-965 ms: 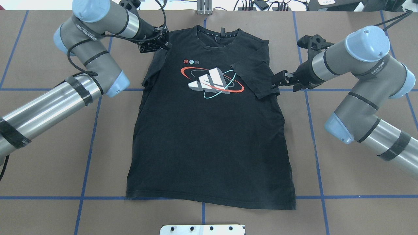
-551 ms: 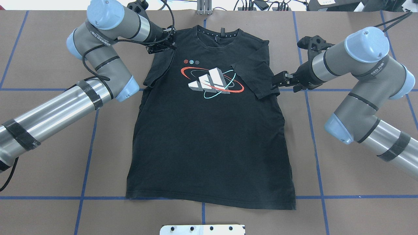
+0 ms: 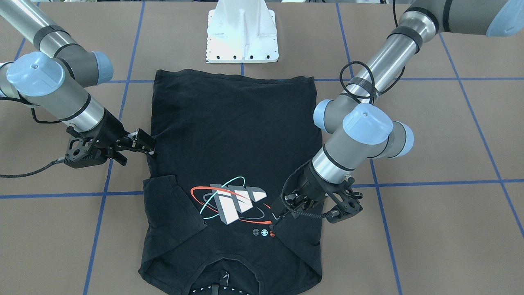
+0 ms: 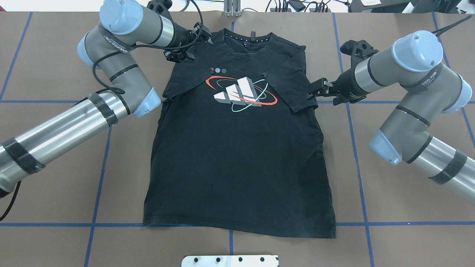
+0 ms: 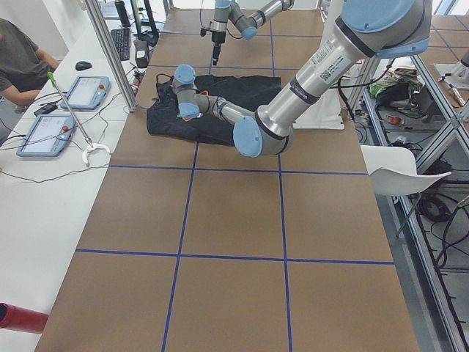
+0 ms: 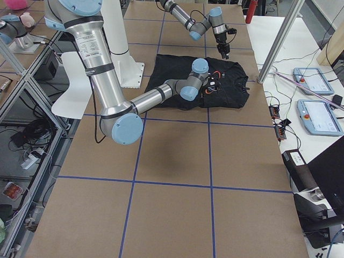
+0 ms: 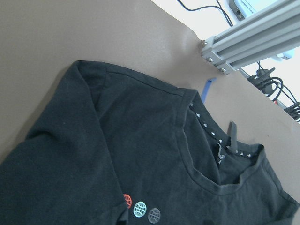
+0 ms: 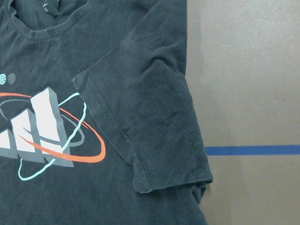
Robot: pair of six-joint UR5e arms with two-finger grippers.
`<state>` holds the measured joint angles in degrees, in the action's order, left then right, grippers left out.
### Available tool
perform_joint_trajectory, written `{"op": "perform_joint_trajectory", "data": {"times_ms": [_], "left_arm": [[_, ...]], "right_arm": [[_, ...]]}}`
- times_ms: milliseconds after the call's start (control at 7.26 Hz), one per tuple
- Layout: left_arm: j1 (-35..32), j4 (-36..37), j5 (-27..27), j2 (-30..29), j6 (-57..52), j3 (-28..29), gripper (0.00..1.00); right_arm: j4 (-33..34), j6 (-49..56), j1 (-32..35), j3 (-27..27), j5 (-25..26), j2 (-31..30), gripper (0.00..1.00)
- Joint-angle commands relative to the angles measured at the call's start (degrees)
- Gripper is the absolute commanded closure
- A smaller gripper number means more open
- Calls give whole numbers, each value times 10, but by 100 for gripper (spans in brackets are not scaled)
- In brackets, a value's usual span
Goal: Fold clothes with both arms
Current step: 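Move the right gripper down to the hem corner nearest the robot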
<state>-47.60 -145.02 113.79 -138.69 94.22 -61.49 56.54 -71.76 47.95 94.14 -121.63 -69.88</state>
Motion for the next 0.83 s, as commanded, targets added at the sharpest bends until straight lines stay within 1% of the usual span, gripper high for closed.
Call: {"op": "perform_joint_trajectory", "data": {"times_ms": [0, 138, 276, 413, 551, 689], "left_arm": [[6, 1, 3, 92, 1, -141, 8], [12, 0, 6, 145, 0, -204, 8], [14, 1, 6, 153, 0, -230, 8], [17, 0, 4, 154, 0, -235, 8], [17, 0, 4, 154, 0, -239, 8], [22, 0, 3, 153, 0, -239, 8]], "right_arm": [[1, -175, -50, 44, 72, -27, 0], [1, -205, -89, 81, 120, -76, 0], [1, -231, -119, 129, 146, -142, 0], [1, -273, -144, 168, 162, -196, 0], [1, -346, -173, 197, 173, -226, 0], [1, -382, -212, 210, 194, -237, 0]]}}
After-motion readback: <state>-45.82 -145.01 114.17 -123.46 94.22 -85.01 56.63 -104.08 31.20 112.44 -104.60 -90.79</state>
